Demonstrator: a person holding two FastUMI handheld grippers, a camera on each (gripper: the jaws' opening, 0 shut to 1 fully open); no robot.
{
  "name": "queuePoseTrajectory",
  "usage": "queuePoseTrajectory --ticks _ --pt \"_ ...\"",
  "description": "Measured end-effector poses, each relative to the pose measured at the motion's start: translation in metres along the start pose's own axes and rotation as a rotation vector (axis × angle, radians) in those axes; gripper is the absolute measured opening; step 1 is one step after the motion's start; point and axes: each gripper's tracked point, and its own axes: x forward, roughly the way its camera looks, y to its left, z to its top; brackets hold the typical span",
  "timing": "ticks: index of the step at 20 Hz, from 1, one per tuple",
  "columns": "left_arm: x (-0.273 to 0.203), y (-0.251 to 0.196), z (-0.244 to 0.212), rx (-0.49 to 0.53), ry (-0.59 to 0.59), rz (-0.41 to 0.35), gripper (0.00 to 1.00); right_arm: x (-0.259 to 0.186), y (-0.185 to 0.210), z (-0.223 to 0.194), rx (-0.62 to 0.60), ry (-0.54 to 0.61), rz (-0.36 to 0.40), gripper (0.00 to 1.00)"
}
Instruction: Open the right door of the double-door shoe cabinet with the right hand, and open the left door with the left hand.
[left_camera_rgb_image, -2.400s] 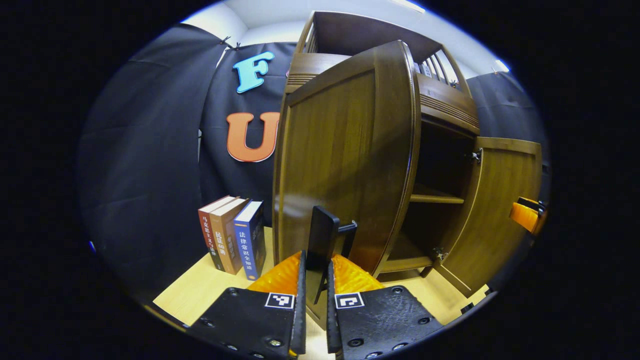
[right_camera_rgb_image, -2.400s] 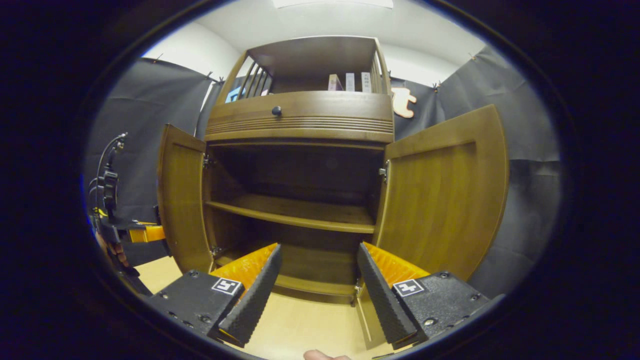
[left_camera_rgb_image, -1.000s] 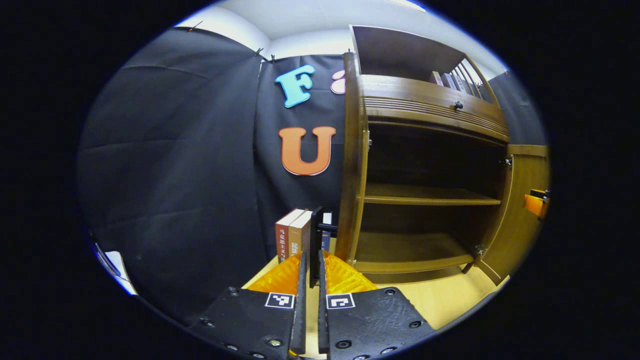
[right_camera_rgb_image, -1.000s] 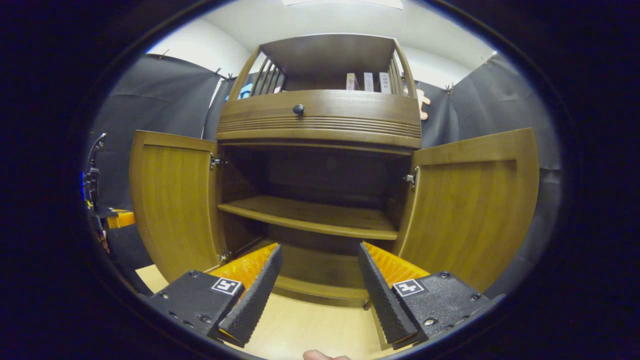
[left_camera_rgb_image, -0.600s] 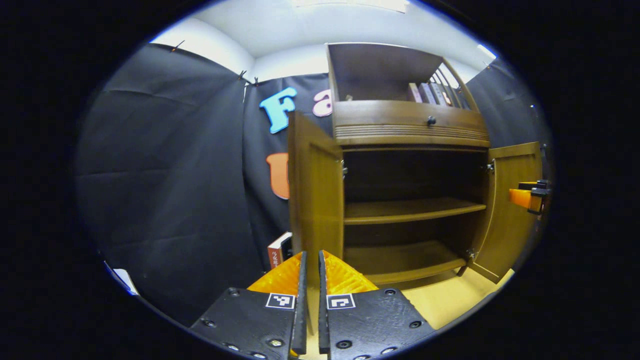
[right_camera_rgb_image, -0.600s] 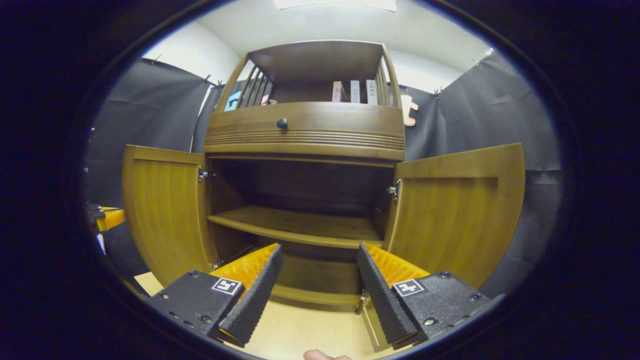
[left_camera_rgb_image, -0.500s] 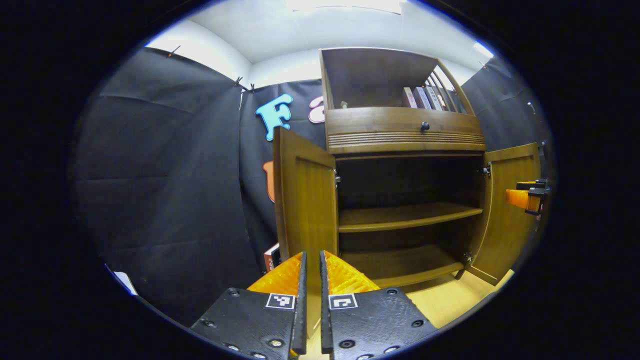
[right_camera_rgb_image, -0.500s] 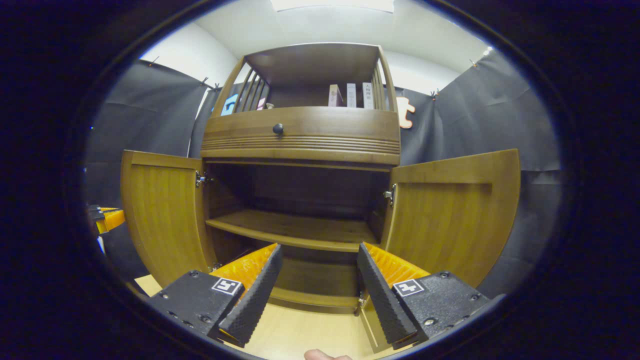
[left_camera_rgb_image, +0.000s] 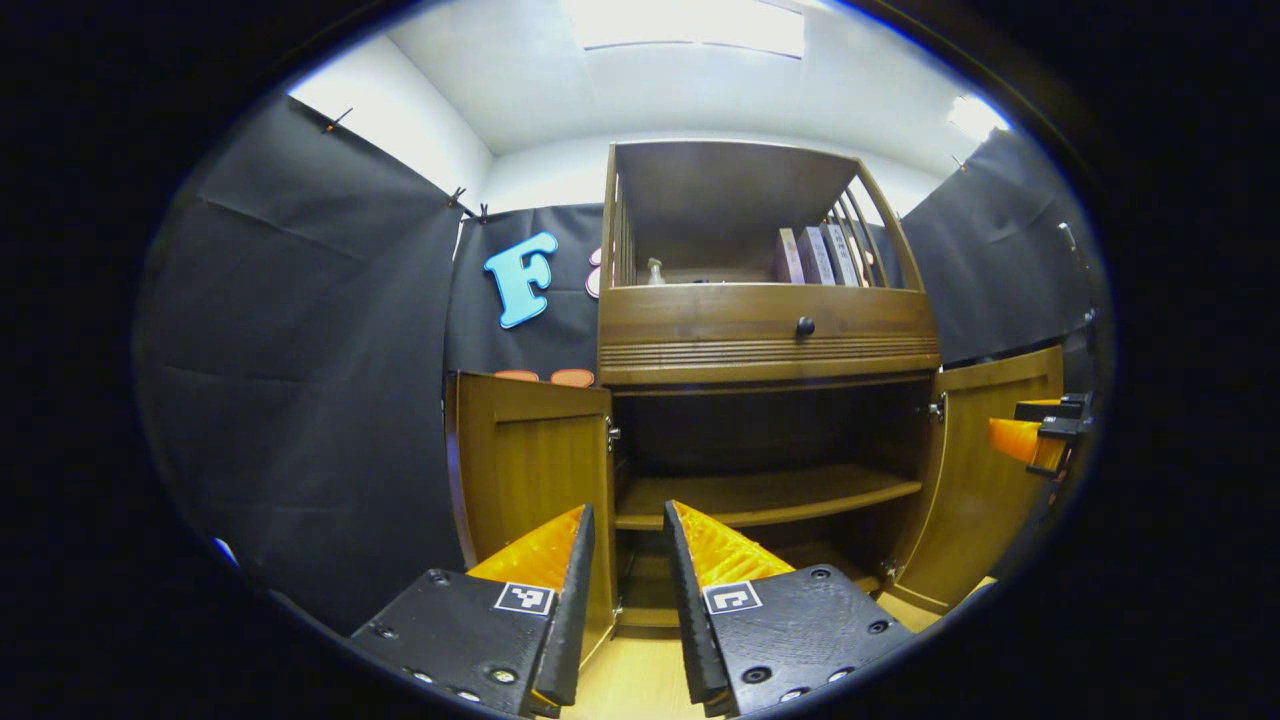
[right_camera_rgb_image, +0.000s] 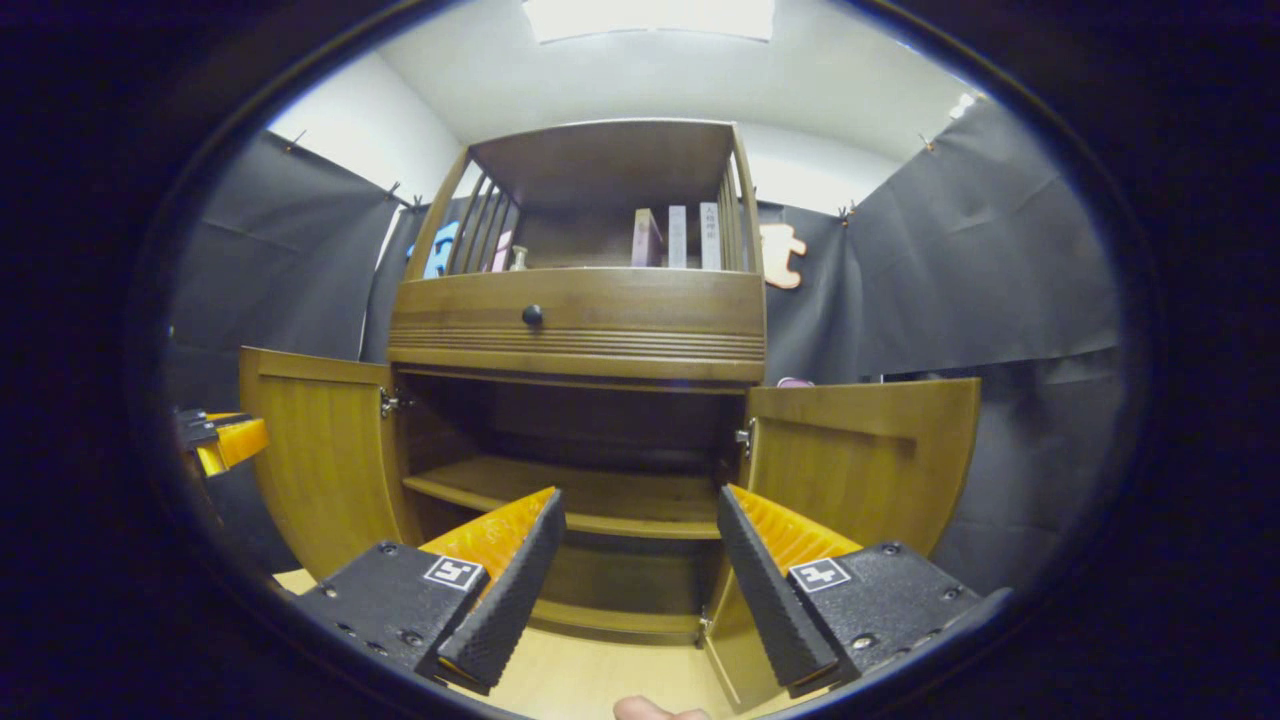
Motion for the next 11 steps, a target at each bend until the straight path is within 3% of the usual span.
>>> queuePoseTrajectory --ticks 2,3,9,10,11 --pt "0.001 -0.012 0.007 -0.051 0.0 -0.015 0.43 -0.005 -0.004 0.008 0.006 -0.017 -0.006 0.99" --pt "0.001 -0.015 0.009 -0.071 -0.006 -0.019 0.69 -0.006 -0.006 0.012 0.01 -0.025 -0.009 0.99" --pt "-0.001 -0.03 0.016 -0.114 -0.012 -0.03 0.91 -0.011 -0.014 0.028 0.021 -0.051 -0.019 1.0" --pt "0.0 -0.032 0.017 -0.119 -0.011 -0.029 1.0 -0.012 -0.015 0.029 0.019 -0.053 -0.021 1.0" --pt "-0.001 -0.034 0.017 -0.116 -0.012 -0.028 1.0 -0.013 -0.016 0.029 0.018 -0.053 -0.023 1.0"
